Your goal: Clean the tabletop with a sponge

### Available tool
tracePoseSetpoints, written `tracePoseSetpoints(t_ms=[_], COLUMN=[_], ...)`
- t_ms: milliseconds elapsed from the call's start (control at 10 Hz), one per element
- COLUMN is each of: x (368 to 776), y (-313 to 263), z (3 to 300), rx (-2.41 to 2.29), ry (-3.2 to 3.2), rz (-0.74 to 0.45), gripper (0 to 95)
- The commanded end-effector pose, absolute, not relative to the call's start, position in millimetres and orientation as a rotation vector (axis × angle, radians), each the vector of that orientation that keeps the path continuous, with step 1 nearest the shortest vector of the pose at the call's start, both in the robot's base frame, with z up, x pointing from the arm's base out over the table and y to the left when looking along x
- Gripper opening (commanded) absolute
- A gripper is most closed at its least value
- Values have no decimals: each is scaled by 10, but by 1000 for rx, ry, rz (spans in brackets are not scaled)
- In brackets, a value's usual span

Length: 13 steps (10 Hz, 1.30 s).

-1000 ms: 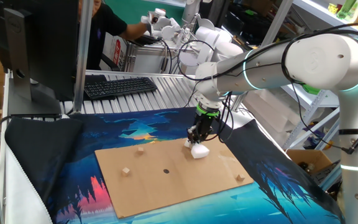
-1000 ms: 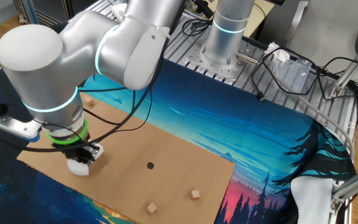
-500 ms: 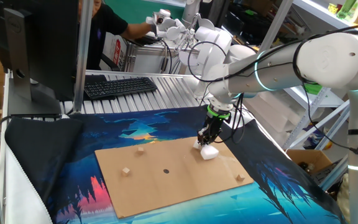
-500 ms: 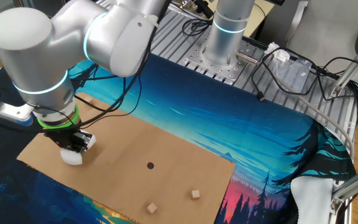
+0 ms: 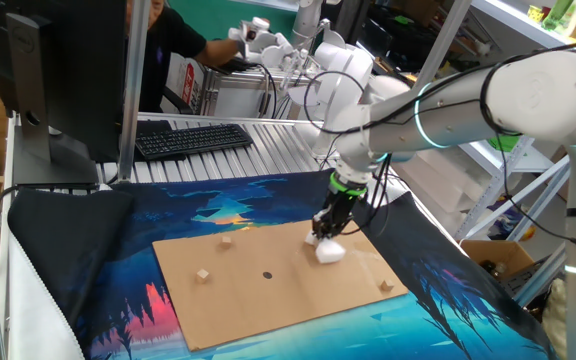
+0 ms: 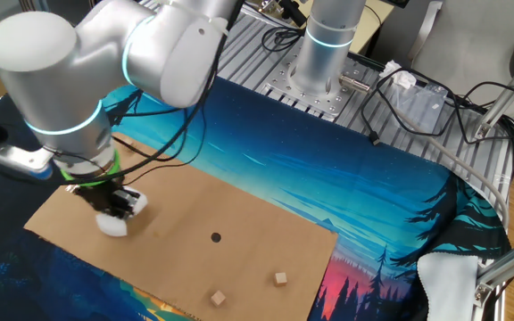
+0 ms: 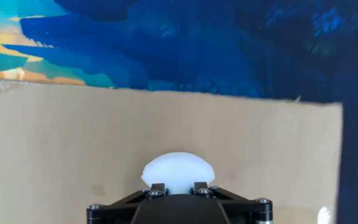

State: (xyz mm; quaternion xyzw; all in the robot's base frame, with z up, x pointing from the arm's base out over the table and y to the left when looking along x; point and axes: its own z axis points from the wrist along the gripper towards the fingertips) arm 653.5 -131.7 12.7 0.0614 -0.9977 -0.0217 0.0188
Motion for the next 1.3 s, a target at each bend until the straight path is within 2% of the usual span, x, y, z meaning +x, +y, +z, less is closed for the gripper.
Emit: tracePoseSetpoints(t_ms=[100, 300, 600, 900, 1300], x=[6337, 6178, 6025, 6009, 6043], y=[-974, -619, -415, -387, -383], z=[169, 241, 195, 168, 76], rx=[59, -55, -123, -92, -31], ry=[-3101, -3093, -3095, -3111, -3158], rz=[-80, -77, -107, -119, -69], gripper=[0, 0, 0, 0, 0])
